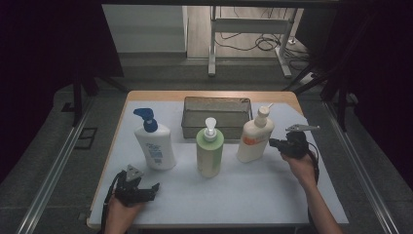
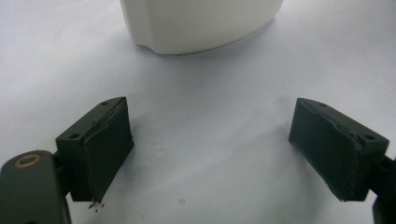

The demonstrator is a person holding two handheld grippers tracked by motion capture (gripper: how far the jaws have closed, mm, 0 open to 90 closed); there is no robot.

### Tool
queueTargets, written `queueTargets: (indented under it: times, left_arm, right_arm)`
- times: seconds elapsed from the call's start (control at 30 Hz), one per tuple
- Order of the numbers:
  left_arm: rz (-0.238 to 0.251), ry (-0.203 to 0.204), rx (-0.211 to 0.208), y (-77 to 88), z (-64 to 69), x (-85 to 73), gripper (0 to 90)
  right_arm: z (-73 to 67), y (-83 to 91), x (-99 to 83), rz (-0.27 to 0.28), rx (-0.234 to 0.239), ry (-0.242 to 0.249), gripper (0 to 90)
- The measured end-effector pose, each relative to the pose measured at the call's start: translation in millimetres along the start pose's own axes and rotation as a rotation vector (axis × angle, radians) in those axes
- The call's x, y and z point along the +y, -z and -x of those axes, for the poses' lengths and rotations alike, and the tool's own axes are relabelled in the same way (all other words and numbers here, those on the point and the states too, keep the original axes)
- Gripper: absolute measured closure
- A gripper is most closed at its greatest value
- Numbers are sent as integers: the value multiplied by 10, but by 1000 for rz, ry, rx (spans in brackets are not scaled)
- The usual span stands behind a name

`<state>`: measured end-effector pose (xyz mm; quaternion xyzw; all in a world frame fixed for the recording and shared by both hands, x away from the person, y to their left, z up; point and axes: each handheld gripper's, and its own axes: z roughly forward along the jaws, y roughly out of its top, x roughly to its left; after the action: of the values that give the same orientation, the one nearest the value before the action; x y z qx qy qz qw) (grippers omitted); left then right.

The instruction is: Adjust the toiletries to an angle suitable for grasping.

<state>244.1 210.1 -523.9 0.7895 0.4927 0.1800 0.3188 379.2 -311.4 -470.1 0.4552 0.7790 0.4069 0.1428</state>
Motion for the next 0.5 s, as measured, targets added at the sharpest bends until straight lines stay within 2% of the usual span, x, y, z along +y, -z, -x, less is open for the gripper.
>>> queueTargets:
  times: [0.13, 0.37, 0.5]
  left_arm:
    - [0, 0, 0, 0, 0, 0, 127]
    - [0, -2, 1, 0, -1, 0, 127]
    - [0, 0, 0, 0, 0, 0, 127]
  right_arm:
    - [31, -69, 84, 1, 19, -1, 895]
    - [48, -160, 134, -7, 36, 4, 894]
    - [99, -208, 129, -12, 61, -9, 882]
